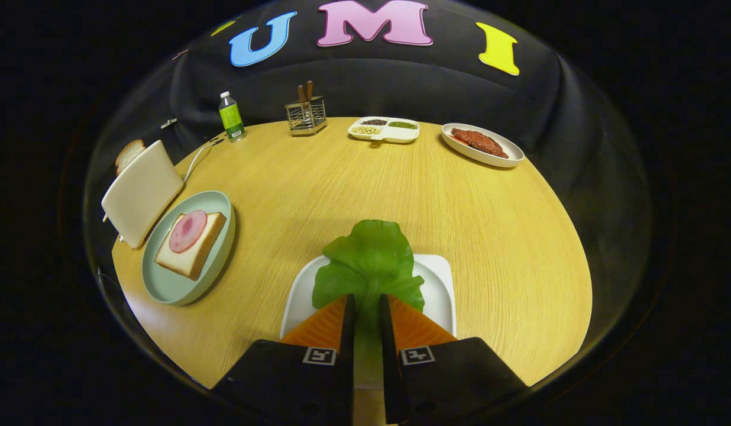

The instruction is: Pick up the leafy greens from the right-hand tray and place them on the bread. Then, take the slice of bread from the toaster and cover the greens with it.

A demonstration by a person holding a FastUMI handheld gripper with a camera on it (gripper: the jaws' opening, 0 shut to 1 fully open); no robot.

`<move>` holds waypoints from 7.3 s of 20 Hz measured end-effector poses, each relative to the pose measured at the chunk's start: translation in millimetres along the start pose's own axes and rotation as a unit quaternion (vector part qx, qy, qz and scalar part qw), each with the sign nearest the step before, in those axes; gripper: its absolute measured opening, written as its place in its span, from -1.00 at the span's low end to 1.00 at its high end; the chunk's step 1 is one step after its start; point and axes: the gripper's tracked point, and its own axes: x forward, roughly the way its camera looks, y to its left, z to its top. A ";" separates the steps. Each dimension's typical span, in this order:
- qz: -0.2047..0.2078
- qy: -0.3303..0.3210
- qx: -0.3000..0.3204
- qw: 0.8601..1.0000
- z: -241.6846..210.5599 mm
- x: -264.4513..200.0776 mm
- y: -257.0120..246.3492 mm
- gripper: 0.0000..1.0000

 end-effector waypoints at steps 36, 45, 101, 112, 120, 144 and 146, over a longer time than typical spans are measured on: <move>0.109 -0.048 -0.096 0.988 125.0 -86.5 204.4 -0.90; 0.119 0.017 -0.096 0.988 88.3 -36.1 255.0 -0.89; 0.170 -0.092 -0.116 0.974 214.9 -32.4 491.8 0.98; 0.143 -0.061 -0.047 0.987 208.0 -11.9 497.1 -0.26; 0.169 -0.075 -0.042 0.982 226.4 -40.6 499.0 -0.76; 0.181 -0.059 0.056 0.980 195.2 -86.8 328.4 -0.76; 0.172 -0.049 0.072 0.981 182.7 -76.6 312.2 -0.76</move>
